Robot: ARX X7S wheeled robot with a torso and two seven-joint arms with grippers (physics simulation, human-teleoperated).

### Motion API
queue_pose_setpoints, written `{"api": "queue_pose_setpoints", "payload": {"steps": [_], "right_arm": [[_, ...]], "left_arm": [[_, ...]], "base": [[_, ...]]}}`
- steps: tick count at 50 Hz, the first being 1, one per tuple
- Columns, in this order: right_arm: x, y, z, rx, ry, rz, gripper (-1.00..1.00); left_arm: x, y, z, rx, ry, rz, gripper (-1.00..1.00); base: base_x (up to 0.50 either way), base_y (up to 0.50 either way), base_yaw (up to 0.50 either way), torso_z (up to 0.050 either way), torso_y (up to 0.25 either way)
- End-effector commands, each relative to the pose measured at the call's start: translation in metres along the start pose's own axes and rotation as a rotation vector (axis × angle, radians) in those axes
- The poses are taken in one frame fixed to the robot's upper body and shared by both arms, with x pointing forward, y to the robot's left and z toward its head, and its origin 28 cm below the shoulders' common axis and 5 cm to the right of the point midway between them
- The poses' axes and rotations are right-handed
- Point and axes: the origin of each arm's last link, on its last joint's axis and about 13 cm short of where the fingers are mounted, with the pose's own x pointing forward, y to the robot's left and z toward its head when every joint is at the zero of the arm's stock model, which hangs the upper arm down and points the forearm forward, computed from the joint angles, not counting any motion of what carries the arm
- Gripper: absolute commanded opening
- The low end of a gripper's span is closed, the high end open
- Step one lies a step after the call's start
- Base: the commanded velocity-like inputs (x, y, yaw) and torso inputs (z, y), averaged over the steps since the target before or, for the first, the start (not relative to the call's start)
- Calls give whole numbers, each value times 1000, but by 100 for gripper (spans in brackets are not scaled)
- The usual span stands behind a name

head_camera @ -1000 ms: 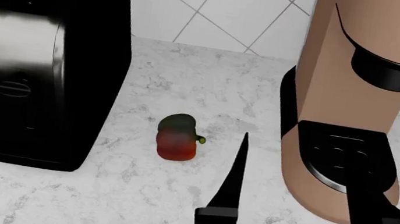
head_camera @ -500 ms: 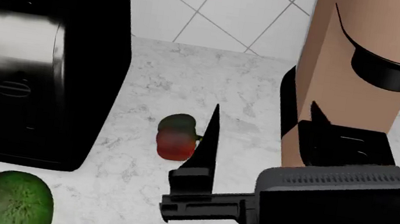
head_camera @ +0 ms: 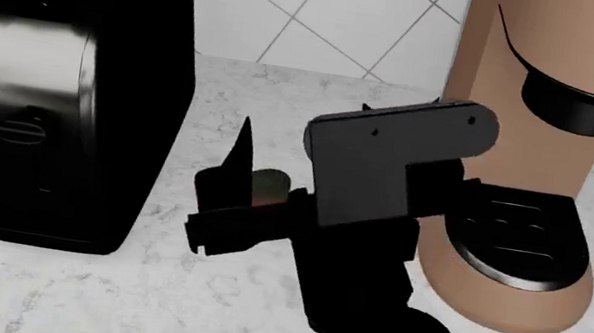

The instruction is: Place the avocado, onion, tomato and bell pepper on the cutting board.

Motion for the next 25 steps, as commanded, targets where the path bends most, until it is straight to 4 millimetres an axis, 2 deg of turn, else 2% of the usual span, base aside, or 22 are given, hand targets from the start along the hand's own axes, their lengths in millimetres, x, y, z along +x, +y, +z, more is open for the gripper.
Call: {"api": "queue_pose_setpoints", "payload": {"steps": [1,7,25], "right_arm": [[26,8,-10,52,121,67,100],[35,9,-14,58,155,72,100],[52,16,-47,78,280,99,100]], "left_arm": [[2,1,5,-20,-62,-39,-100],[1,1,5,-18,-63,-37,-100],[1,0,4,-10,-57,-43,-100]], "base": [[0,0,0,0,0],[0,0,0,0,0],[0,0,0,0,0]]}}
